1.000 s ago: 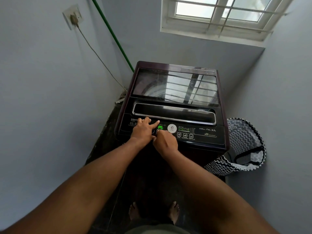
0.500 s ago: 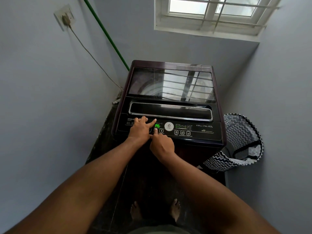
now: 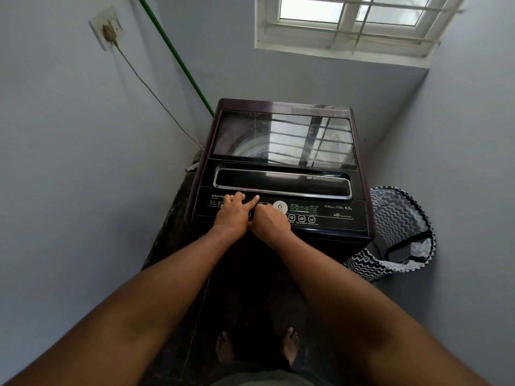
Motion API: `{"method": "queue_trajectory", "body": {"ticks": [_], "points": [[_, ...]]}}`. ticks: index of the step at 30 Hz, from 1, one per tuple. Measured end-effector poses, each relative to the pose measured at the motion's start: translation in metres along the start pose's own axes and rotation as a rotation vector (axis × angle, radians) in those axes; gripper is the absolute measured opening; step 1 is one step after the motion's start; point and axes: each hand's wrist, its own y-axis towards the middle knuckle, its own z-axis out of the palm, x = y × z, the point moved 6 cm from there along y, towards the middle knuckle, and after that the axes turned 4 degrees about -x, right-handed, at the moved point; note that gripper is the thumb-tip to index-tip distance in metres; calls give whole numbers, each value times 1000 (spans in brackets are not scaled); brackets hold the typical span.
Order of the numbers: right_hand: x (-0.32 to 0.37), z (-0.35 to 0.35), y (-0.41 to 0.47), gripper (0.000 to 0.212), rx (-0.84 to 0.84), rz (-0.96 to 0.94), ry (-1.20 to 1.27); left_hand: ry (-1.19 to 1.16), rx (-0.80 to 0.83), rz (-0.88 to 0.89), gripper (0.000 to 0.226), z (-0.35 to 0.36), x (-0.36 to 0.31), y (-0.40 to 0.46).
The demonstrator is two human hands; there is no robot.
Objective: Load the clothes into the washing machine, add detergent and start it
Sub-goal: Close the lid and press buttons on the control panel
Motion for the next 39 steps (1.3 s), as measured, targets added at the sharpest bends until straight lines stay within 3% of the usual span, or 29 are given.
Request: {"method": "queue_trajectory", "body": {"ticks": [3, 8, 19, 23, 27, 39], "points": [[-6, 11, -12, 42, -28, -37, -78, 11, 0, 3, 80, 1, -6, -2], [-21, 29, -29, 67, -28, -79, -144, 17, -89, 62, 83, 3, -10, -7], [-40, 0, -15, 37, -115, -99, -104, -19, -126, 163, 102, 10, -27, 1], [-42, 4, -12, 47, -39, -75, -61, -92, -153, 156, 98, 13, -33, 1], [-41, 9, -10, 41, 34, -89, -91, -108, -154, 153, 88, 16, -36, -1], [-36, 2, -2, 34, 53, -71, -80, -161, -190, 132, 70, 10, -35, 4]]}}
